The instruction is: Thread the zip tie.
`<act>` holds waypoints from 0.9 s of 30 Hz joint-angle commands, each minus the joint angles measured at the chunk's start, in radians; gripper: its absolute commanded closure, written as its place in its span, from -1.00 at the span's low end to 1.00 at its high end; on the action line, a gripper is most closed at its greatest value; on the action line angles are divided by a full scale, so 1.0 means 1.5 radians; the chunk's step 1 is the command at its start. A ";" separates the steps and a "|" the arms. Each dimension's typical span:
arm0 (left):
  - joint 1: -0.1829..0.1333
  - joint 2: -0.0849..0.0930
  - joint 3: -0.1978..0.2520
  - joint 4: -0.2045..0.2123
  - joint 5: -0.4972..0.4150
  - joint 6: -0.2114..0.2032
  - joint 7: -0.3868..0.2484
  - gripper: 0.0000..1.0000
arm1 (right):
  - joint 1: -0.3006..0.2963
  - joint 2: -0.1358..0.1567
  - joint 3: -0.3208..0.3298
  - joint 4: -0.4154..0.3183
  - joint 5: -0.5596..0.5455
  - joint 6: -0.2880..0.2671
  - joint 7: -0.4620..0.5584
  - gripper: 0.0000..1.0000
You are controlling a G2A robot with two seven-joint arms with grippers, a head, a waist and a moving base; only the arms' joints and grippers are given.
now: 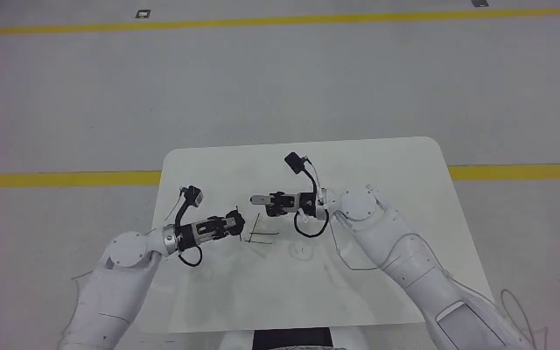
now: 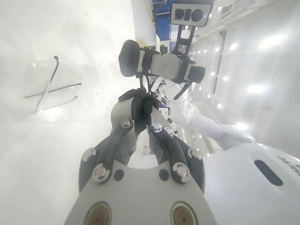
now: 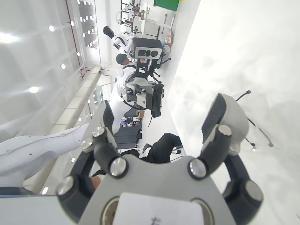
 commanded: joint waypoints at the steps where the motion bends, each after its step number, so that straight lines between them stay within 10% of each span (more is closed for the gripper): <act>1: -0.014 0.001 -0.010 0.018 -0.016 0.000 -0.051 1.00 | 0.005 0.000 0.005 0.011 0.021 -0.008 0.014 -1.00; 5: -0.042 0.000 -0.028 0.059 -0.056 0.000 -0.153 1.00 | 0.025 -0.003 0.006 0.042 0.062 -0.019 0.050 -1.00; 20: -0.069 0.009 0.020 0.063 -0.058 0.000 -0.154 1.00 | 0.070 -0.019 -0.016 0.108 0.134 -0.043 0.109 -1.00; 27: -0.070 0.008 0.003 -0.035 0.076 0.000 -0.082 1.00 | 0.059 -0.020 -0.013 0.099 0.150 -0.040 0.095 -1.00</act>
